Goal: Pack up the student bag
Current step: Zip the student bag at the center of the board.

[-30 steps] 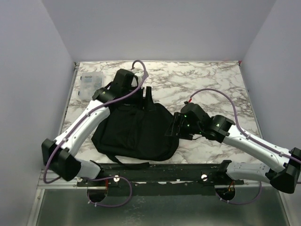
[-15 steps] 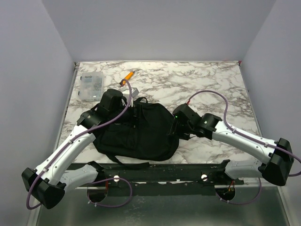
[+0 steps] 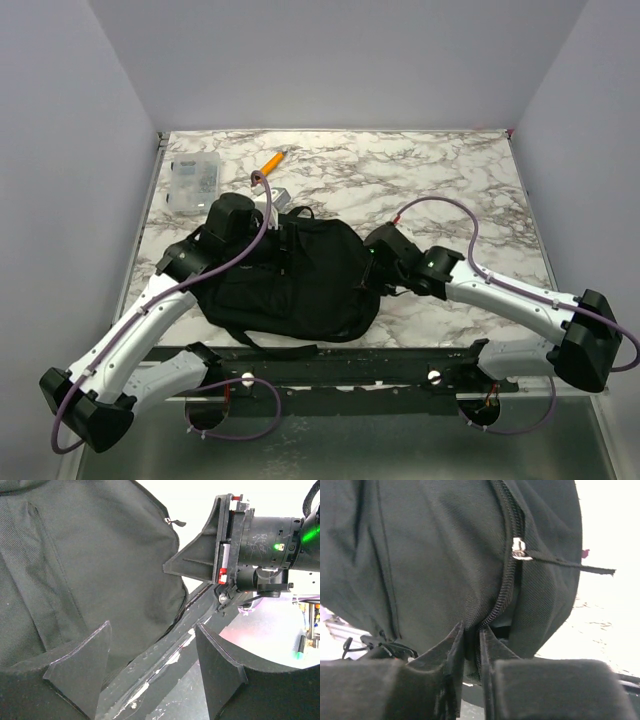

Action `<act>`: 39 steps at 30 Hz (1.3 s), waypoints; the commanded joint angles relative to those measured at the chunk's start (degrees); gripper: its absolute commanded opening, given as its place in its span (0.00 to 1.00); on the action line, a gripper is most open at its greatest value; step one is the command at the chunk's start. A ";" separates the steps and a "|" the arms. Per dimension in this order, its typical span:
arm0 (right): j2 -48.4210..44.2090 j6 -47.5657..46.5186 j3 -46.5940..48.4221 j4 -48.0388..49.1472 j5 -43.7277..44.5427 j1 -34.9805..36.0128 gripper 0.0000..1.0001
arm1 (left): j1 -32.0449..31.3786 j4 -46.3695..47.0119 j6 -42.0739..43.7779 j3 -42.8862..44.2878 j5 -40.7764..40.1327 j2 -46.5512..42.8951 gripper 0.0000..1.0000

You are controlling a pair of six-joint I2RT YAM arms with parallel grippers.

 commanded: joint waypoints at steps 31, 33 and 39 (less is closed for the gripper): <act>-20.15 -14.01 -13.06 4.49 -9.26 -0.99 0.67 | -1.30 8.93 -7.23 -6.82 7.35 -4.16 0.70; -16.22 -17.90 -7.16 -2.02 -7.21 -1.03 0.68 | -1.57 10.32 -8.14 -6.53 7.93 -2.93 0.70; -5.82 -30.85 9.57 -17.59 7.77 -1.05 0.80 | -2.99 12.68 -9.75 -3.07 7.04 3.41 0.70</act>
